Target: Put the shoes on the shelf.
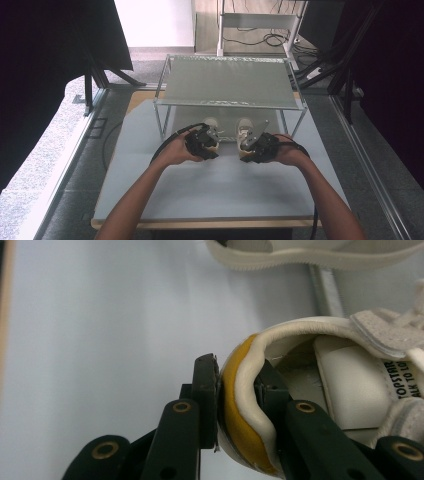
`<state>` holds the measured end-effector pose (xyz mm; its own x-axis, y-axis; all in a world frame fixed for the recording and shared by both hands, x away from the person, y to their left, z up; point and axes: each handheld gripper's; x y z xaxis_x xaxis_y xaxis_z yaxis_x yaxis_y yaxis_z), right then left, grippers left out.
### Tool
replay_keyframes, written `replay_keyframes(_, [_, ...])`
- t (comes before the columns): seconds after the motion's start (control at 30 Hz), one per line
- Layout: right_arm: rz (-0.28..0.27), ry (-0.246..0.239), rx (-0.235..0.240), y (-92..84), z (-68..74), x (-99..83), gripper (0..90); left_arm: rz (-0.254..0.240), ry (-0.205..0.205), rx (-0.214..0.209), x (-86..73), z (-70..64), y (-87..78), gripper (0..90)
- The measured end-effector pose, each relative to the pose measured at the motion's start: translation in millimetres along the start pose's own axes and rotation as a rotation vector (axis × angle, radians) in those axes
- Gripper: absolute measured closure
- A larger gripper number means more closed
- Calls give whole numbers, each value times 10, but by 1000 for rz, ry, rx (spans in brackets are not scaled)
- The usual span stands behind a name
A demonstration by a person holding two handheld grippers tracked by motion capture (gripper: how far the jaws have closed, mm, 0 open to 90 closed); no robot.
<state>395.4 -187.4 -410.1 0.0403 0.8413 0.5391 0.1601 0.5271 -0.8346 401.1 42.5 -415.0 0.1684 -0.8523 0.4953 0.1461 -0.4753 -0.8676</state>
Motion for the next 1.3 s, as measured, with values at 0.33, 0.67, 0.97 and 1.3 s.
replay_keyframes(0.33, [-4, 20, -32, 246, -308, 11, 763, 10, -35, -4, 43, 304, 338, 701])
replay_keyframes(0.67, [8, 41, -28, 489, -452, -62, 729, -42, -62, 15, 75, 416, 322, 637])
replay_keyframes(0.97, [-44, 110, -198, 357, -352, -11, 382, -175, -213, 191, 55, 283, 238, 275])
replay_keyframes(1.3, [-261, 183, -341, 6, -57, -60, 396, -304, -305, 247, -172, 37, -79, 304])
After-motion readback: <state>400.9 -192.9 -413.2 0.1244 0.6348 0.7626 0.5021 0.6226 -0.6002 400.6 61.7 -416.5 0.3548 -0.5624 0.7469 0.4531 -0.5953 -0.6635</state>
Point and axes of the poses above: each handheld gripper's, and its own axes: y roughly forward along the jaws, x roughly out of its top, z roughly to its left, and after that the axes turned 2 degrees about -x, right-handed
